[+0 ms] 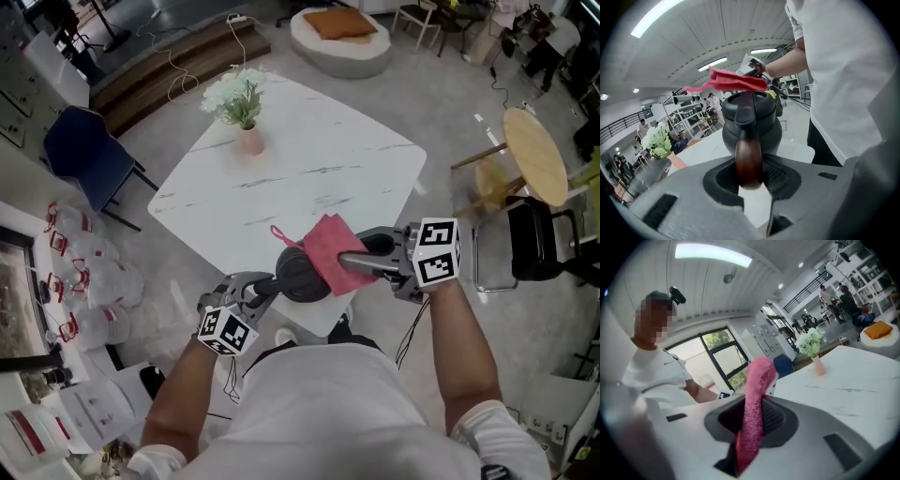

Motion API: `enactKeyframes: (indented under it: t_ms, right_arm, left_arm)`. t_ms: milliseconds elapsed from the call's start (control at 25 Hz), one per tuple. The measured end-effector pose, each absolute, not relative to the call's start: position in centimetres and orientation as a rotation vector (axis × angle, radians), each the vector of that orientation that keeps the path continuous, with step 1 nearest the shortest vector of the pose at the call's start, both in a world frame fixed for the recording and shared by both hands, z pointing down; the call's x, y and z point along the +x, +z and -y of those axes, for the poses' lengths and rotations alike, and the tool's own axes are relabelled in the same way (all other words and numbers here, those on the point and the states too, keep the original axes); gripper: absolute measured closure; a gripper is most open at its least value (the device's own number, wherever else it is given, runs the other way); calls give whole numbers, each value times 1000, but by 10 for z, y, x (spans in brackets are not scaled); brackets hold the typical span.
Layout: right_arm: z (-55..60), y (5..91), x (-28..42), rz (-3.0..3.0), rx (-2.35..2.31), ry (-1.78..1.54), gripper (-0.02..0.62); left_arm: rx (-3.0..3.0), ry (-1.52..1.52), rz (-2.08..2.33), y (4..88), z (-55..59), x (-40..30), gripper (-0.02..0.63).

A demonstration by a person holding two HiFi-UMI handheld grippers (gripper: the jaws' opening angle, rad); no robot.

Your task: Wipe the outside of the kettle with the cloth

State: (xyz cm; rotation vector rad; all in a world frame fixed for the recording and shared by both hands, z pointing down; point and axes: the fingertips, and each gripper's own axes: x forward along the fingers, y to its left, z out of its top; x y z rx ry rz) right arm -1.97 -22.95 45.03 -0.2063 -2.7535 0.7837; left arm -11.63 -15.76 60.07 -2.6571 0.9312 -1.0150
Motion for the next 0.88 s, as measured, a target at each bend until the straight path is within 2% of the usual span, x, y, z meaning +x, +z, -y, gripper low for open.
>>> enactKeyframes:
  t_ms: [400, 880]
  right_arm:
    - [250, 533, -41, 2367, -190, 322, 532]
    - [284, 608, -40, 2236, -21, 324, 534]
  left_arm:
    - [-2534, -1080, -816, 596, 155, -106, 503]
    - [-2511, -1103, -819, 592, 155, -103, 503]
